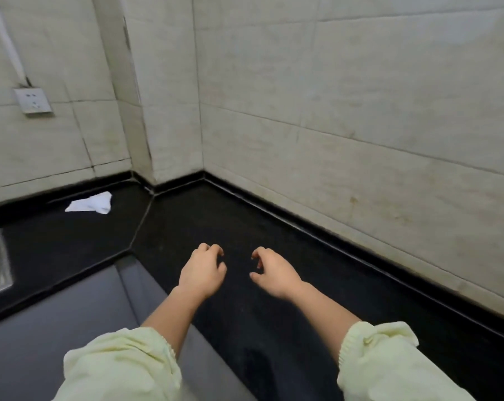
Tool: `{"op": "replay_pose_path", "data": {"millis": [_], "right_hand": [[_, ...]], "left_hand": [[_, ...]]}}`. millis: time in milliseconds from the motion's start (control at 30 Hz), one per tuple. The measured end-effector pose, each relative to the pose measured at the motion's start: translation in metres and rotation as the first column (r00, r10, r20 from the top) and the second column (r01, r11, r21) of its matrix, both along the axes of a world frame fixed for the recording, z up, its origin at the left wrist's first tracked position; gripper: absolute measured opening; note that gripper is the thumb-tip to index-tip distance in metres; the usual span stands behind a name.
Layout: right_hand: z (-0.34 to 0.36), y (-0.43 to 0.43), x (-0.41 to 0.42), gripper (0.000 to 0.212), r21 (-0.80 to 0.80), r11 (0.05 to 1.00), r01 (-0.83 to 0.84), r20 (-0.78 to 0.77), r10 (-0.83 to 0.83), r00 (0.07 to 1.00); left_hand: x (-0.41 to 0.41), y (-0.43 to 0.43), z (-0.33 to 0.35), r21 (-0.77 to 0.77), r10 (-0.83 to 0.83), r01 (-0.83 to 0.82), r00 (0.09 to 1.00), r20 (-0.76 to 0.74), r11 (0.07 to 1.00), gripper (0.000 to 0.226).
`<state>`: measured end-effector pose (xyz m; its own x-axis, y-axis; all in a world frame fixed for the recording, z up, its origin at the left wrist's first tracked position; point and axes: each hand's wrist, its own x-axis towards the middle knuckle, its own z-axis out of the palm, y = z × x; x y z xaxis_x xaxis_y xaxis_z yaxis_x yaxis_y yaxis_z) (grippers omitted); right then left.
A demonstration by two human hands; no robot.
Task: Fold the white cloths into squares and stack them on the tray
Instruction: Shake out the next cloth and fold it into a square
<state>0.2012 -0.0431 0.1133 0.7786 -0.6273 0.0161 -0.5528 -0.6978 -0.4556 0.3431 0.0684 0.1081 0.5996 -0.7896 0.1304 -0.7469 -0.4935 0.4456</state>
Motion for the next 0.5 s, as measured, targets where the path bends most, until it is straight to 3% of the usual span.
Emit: {"op": "replay_pose_path", "data": {"millis": [500], "right_hand": [[-0.030,-0.034,0.296,0.049,-0.029,0.970,-0.243,-0.168,0.235,0.957]], "left_hand": [[0.257,-0.010,-0.029,0.133,0.273,-0.267,0.961,-0.030,0.954,0.035]]}}
